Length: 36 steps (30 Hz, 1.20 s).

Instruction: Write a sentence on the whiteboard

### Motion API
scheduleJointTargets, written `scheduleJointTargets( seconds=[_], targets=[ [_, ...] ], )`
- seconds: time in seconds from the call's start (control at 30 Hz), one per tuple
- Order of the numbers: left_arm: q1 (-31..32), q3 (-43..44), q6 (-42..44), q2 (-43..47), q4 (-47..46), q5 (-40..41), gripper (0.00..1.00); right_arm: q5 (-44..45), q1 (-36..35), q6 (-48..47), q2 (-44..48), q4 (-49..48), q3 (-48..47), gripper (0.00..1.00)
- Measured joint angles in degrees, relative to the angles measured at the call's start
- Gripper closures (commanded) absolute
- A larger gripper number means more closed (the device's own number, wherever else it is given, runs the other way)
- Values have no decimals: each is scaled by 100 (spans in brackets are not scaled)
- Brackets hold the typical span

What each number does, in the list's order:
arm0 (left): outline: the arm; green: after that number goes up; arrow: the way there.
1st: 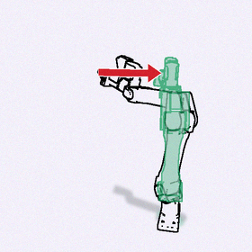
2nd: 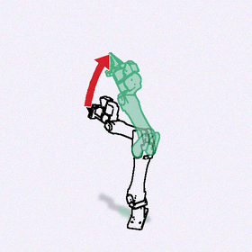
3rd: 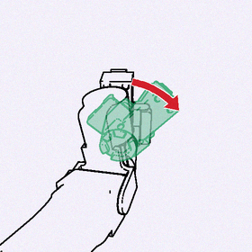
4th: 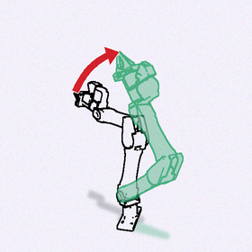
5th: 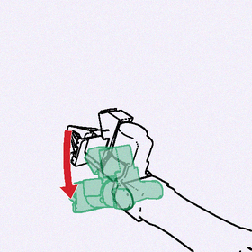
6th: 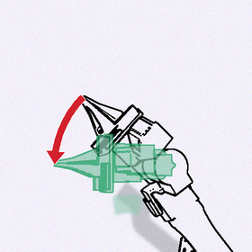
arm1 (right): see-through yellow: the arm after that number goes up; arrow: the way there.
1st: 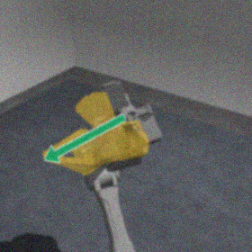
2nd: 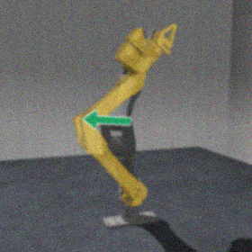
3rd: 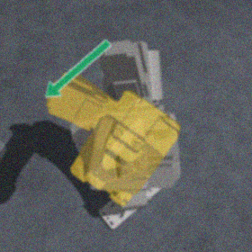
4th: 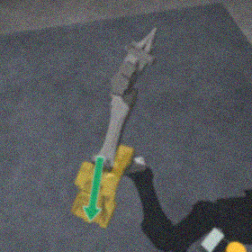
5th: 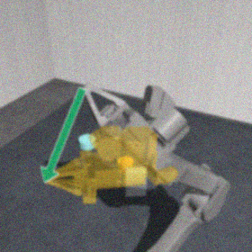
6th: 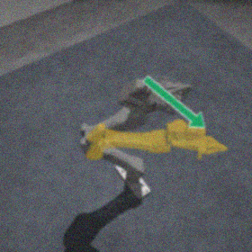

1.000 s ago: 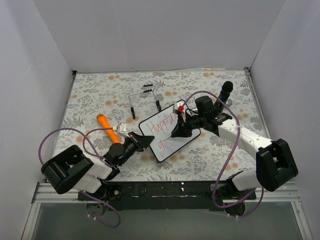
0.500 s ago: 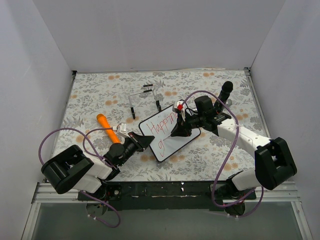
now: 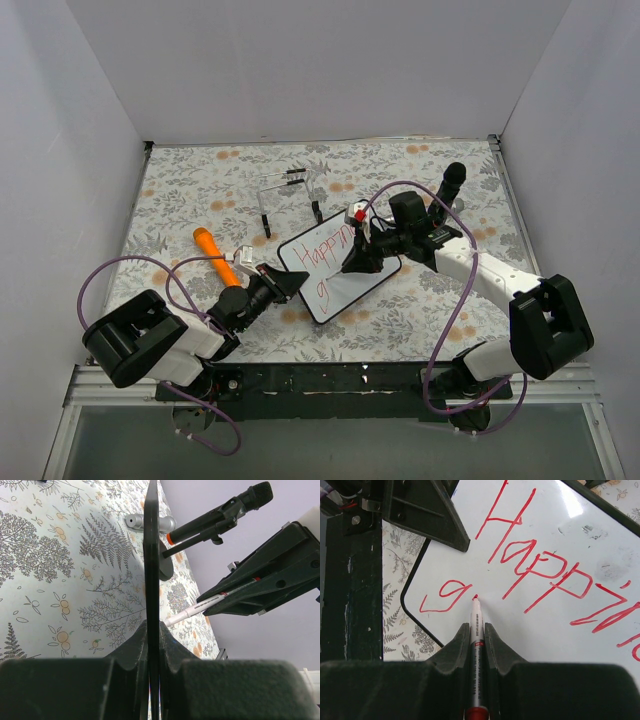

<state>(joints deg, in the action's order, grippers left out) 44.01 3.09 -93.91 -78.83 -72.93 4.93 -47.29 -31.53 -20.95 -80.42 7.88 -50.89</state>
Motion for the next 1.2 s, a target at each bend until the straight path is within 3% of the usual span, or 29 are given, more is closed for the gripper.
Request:
scheduleJointTargets(
  seconds=[0.6,1.2],
  targets=[
    [0,-11,0,0,0,0,100,-199,0,-463,22,525,118,99],
    [0,-15,0,0,-2,0,100,-55,0,-317,-199,590,-280,99]
  ],
)
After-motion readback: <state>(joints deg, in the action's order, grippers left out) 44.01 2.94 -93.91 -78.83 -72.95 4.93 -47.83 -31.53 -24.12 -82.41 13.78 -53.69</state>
